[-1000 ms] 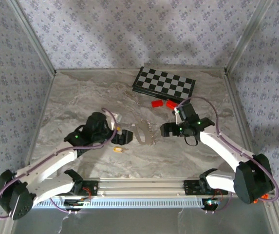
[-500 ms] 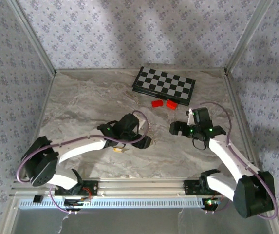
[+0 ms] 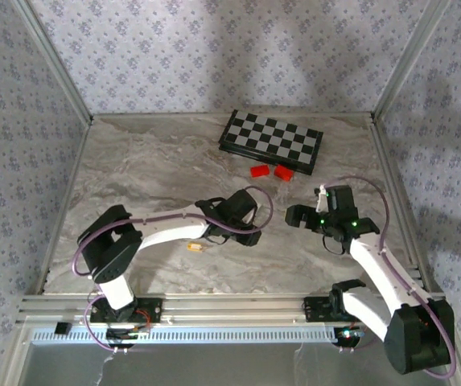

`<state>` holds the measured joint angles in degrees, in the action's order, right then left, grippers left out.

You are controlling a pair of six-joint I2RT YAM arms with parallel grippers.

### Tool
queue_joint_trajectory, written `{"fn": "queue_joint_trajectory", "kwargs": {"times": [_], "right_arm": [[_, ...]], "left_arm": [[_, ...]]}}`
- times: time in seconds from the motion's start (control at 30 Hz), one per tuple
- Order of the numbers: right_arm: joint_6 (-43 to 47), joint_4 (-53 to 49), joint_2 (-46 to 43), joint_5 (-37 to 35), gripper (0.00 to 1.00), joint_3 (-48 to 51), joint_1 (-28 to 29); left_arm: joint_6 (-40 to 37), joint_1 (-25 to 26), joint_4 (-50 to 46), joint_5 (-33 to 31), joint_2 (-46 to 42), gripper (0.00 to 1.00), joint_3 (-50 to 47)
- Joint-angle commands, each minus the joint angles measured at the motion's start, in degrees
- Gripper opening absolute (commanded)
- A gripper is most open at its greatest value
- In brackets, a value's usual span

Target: Put the keys on the keyring

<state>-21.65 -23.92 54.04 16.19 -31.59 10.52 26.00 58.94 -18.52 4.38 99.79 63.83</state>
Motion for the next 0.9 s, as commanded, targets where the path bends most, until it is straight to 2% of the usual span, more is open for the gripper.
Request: {"fn": "queue_joint_trajectory", "kwargs": {"times": [0.0, 0.17, 0.47, 0.87], "right_arm": [[-0.9, 0.7, -1.2, 1.9, 1.0, 1.2, -0.5], [-1.0, 0.5, -1.6, 1.9, 1.0, 1.8, -0.7], [-0.6, -0.1, -2.4, 1.8, 1.0, 1.6, -1.2], [-0.4, -0.4, -3.0, 1.6, 1.0, 1.6, -1.8]], "left_arm": [[-1.0, 0.8, -4.4, -2.0, 1.7, 0.39, 3.1], [-1.3, 1.5, -7.0, -4.2, 3.9, 0.32, 5.3], [-0.8, 2.0, -7.8, -5.5, 5.7, 0.28, 6.3], [-1.3, 2.1, -8.6, -6.0, 6.8, 0.26, 7.1]]}}
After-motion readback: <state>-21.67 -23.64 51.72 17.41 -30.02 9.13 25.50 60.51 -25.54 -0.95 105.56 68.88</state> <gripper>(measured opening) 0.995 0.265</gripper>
